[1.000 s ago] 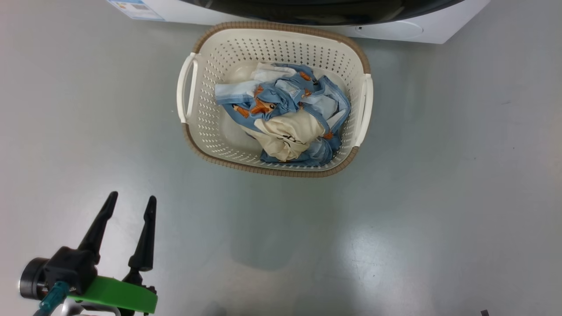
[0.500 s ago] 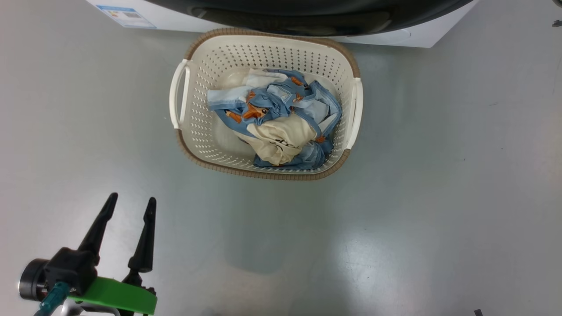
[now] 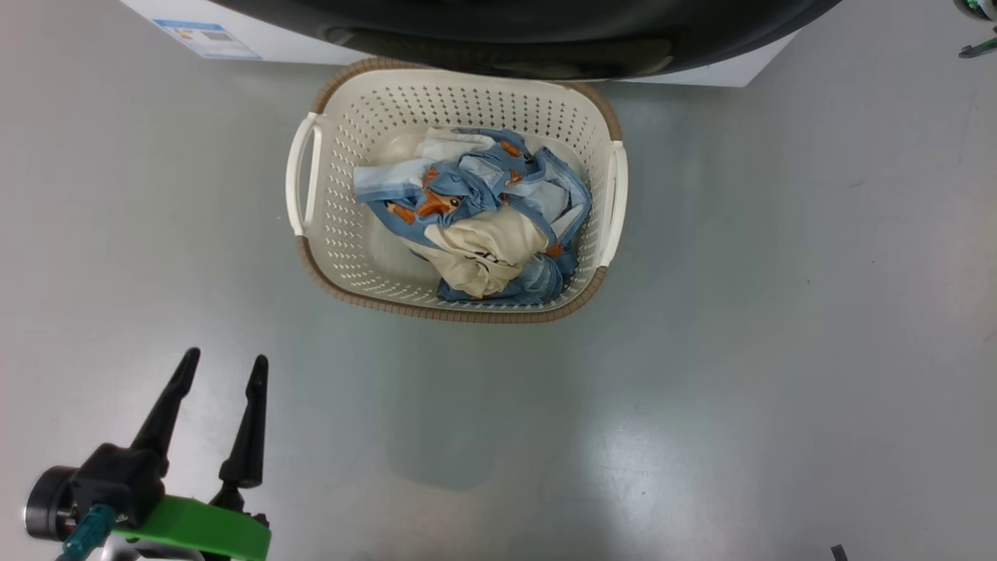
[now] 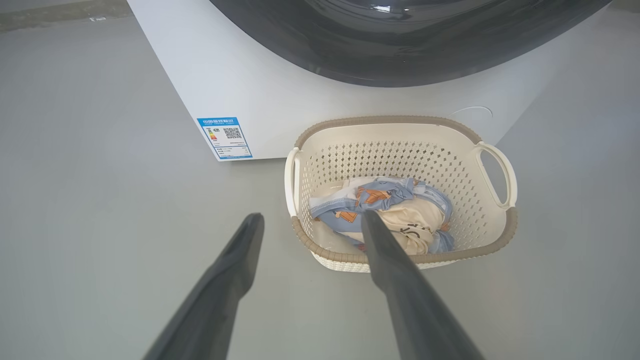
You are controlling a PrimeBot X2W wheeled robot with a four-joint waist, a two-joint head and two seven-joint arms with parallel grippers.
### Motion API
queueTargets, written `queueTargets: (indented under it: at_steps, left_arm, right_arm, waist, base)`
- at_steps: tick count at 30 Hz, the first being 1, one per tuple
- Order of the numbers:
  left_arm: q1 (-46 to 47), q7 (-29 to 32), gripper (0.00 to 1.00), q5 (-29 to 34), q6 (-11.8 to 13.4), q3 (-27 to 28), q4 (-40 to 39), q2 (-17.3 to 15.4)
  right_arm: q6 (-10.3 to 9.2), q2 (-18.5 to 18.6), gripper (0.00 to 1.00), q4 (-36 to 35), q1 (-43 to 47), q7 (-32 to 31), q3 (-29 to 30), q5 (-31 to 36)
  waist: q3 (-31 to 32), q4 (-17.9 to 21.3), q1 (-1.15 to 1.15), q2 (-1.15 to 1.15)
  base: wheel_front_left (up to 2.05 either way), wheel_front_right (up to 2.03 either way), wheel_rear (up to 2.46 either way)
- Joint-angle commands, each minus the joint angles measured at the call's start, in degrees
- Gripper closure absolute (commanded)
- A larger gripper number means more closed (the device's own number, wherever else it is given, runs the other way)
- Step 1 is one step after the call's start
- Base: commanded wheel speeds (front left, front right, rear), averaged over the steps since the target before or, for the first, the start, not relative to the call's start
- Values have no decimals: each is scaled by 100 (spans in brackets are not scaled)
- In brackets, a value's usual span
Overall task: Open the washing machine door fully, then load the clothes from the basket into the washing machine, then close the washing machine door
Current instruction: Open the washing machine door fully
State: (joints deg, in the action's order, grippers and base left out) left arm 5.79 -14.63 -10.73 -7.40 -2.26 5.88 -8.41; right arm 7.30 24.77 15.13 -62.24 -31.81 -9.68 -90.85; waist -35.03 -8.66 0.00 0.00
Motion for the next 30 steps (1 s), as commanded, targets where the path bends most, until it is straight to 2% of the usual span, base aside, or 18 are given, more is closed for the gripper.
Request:
queueTargets:
  at_steps: [1,13,30]
  left_arm:
    - [-109,-37,0,67,-9,232,-86,-180]
    - [-96,-37,0,87,-9,286,-82,-181]
    - [-129,-37,0,87,-9,371,-21,-146]
  right_arm:
    - [19,-144,100,-234,86,-75,-76,-62]
    - [19,-366,100,-477,433,-338,-44,-233]
    - [19,-904,100,-634,1395,-602,-69,-216]
  waist:
    - [0,7,0,0]
    - [40,148,0,0]
    - [444,446,0,0]
  base:
    - [0,0,0]
    - [0,0,0]
    - [0,0,0]
